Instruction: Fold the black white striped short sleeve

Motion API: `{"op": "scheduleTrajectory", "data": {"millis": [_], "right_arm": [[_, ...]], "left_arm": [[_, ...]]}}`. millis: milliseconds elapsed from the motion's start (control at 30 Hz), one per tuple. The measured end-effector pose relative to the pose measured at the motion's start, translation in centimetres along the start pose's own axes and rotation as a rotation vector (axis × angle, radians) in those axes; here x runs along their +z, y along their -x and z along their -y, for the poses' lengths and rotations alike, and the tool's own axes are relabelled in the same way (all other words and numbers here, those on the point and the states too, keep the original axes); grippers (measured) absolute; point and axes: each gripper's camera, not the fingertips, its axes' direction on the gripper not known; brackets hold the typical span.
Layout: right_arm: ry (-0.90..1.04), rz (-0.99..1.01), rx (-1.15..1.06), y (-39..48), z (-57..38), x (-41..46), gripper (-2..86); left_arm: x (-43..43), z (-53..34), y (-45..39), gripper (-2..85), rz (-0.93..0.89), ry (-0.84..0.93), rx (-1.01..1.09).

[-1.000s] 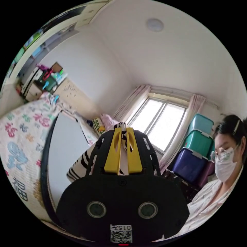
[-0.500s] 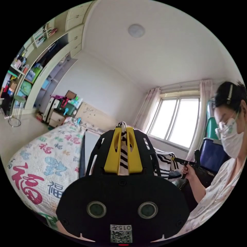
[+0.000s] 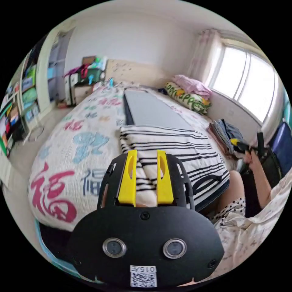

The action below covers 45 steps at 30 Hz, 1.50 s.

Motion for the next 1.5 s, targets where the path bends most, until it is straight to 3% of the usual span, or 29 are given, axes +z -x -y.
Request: {"op": "scheduleTrajectory", "data": {"millis": [133,267,433,533,667,733,867,1100,1233,1367,1500], "right_arm": [[0.053,0.035,0.343,-8.9,-5.6,0.5,12.3],[0.163,0.170,0.457,-12.8,-5.6,2.3,13.8],[0.232,0.098,0.447,-14.4,-2.6,2.7,12.6],[0.266,0.061,0.445,-16.0,-1.5,2.7,7.7],[0.299,0.179,0.401,-17.3,-0.2,2.8,0.7],[0.309,0.134,0.366,-17.1,0.3,2.2,0.0],[0.295,0.008,0.311,-17.3,0.5,-0.9,-0.3],[0.188,0.083,0.365,-20.8,0.5,-2.9,4.2],[0.274,0.101,0.388,-21.7,2.2,0.7,10.2],[0.348,0.011,0.390,-22.3,3.3,2.8,7.3],[0.327,0.093,0.372,-23.0,2.8,2.9,3.6]], "left_arm": [[0.5,-3.1,5.2,12.5,-0.029,0.102,-0.210],[2.8,-3.3,6.3,13.8,-0.093,0.226,-0.235],[3.9,-1.9,5.1,12.7,-0.094,0.333,-0.187],[4.7,-2.3,4.7,6.8,-0.103,0.370,-0.180],[4.1,-2.7,5.2,0.3,-0.143,0.334,-0.201],[3.0,-2.6,5.2,-0.3,-0.138,0.317,-0.191],[-0.1,-2.2,4.3,-0.7,-0.141,0.274,-0.132],[0.5,-2.8,3.3,-0.8,-0.092,0.301,-0.095],[0.5,-3.2,2.8,-0.7,-0.073,0.299,-0.098],[0.4,-3.6,3.1,-0.7,-0.085,0.288,-0.137],[0.2,-3.9,2.9,-0.7,-0.072,0.283,-0.139]]}}
